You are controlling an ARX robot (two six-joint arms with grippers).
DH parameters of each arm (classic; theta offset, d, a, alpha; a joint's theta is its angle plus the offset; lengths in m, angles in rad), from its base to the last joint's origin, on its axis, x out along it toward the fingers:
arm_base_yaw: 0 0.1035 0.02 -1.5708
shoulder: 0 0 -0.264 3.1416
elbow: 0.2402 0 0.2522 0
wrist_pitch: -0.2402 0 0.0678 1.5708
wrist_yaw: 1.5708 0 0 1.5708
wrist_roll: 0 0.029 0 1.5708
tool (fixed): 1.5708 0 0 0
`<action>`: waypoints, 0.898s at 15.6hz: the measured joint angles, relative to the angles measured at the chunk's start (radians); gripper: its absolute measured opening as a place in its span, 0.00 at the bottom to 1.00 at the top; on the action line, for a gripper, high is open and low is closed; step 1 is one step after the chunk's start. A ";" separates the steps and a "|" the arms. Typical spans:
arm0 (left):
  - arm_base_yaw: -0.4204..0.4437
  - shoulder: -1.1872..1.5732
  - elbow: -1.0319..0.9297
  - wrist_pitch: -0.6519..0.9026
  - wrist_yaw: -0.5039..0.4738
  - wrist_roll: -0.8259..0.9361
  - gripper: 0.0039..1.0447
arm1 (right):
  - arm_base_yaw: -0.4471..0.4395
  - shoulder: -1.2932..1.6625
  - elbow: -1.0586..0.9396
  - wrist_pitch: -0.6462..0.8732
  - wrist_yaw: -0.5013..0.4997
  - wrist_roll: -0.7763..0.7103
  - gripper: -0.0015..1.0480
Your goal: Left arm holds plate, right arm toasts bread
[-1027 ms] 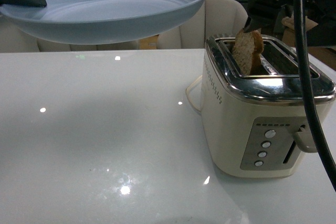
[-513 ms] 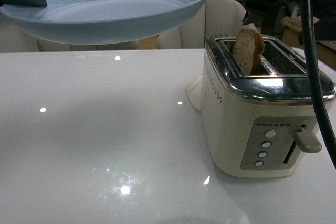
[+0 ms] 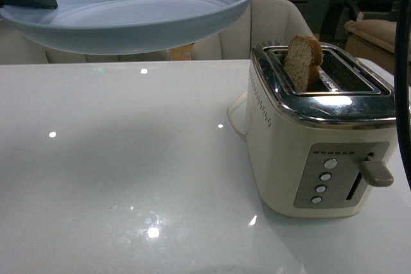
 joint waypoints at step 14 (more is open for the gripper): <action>-0.001 0.000 0.000 0.000 0.002 0.000 0.02 | -0.218 -1.138 -0.782 -0.007 -0.270 -0.181 0.08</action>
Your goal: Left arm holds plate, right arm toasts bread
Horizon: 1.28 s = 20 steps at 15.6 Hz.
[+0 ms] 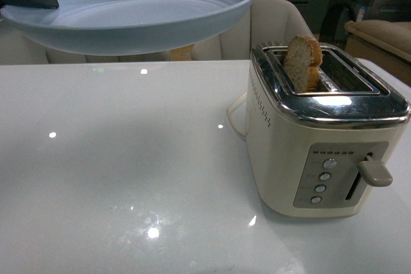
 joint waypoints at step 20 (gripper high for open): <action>0.001 0.000 0.000 0.000 0.002 0.000 0.02 | 0.003 -0.360 -0.188 -0.114 0.000 -0.005 0.02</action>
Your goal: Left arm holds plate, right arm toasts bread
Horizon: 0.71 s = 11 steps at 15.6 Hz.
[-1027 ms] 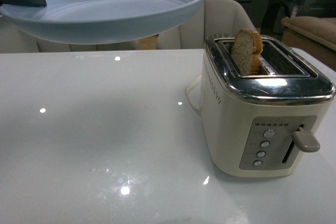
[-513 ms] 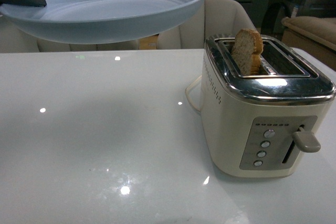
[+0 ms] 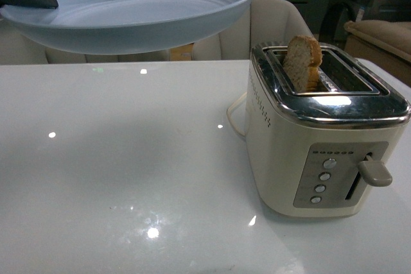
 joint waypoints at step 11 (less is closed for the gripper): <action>0.000 0.000 0.000 0.000 0.000 0.000 0.02 | 0.000 0.000 0.000 0.000 0.000 0.000 0.96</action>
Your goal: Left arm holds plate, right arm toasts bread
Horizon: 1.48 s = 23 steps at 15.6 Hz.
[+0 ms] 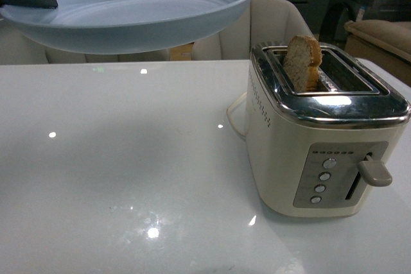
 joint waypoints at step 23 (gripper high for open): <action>0.287 0.502 -0.074 0.338 -0.431 0.093 0.02 | 0.000 0.000 0.000 0.000 -0.001 0.000 0.94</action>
